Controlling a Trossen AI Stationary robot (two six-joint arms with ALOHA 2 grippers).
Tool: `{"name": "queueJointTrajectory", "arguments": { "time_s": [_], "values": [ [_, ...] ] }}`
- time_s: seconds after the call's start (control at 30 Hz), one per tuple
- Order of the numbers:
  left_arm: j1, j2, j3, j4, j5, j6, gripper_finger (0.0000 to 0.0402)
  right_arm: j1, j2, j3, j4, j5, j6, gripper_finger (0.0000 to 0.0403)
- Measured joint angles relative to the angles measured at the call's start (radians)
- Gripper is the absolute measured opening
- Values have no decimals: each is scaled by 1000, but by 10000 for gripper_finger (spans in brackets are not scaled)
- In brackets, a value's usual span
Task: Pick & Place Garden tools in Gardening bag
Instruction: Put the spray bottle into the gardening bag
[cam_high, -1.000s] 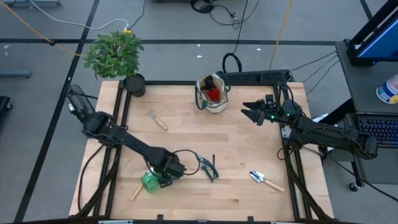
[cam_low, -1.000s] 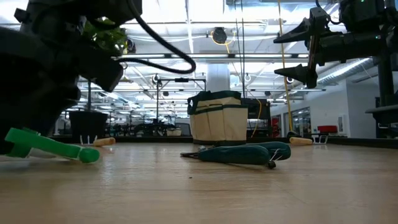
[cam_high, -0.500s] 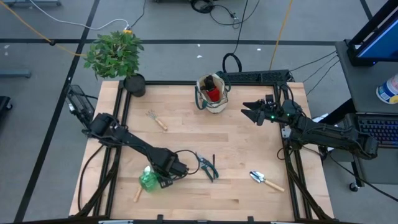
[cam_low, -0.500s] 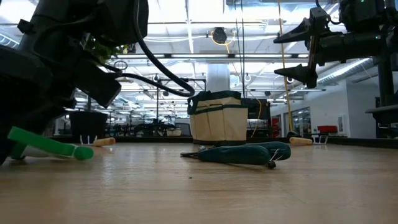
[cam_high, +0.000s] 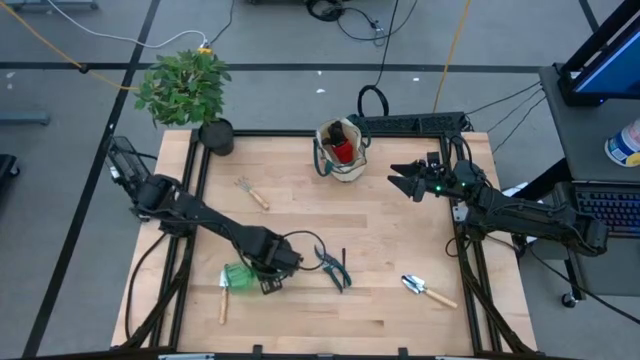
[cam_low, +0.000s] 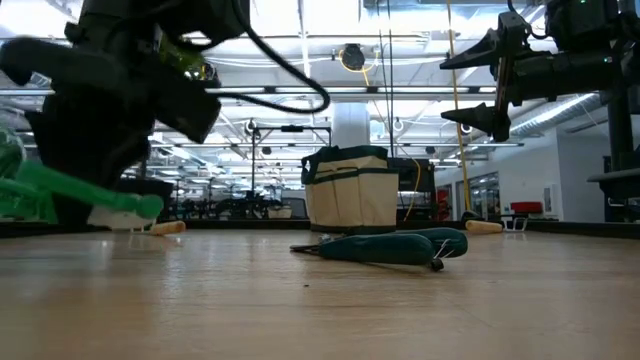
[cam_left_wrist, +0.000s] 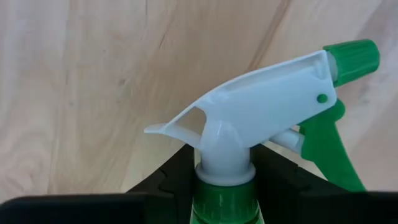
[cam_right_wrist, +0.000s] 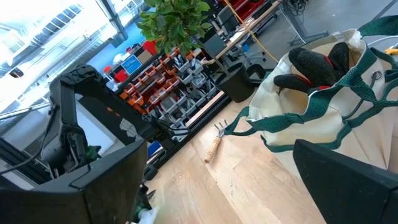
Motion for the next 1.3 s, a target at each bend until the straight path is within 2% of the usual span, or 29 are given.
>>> {"name": "queueJointTrajectory", "arguments": {
  "time_s": [0.2,0.33,0.67,0.8,0.97,1.1,1.3],
  "values": [
    [12,-82,1,-91,11,-20,147,0,0,0,0,0,0,394],
    [12,-158,1,-153,15,-46,134,0,0,0,0,0,0,394],
    [12,-369,39,-132,18,-161,145,0,0,0,0,0,0,394],
    [16,-417,88,7,-24,-153,135,0,0,0,0,0,0,394],
    [53,-438,128,306,-18,-76,134,0,0,0,0,0,0,394],
    [129,-438,142,572,16,13,143,0,0,0,0,0,0,394],
    [301,-437,142,938,63,133,133,0,0,0,0,0,0,394]
  ]
}}
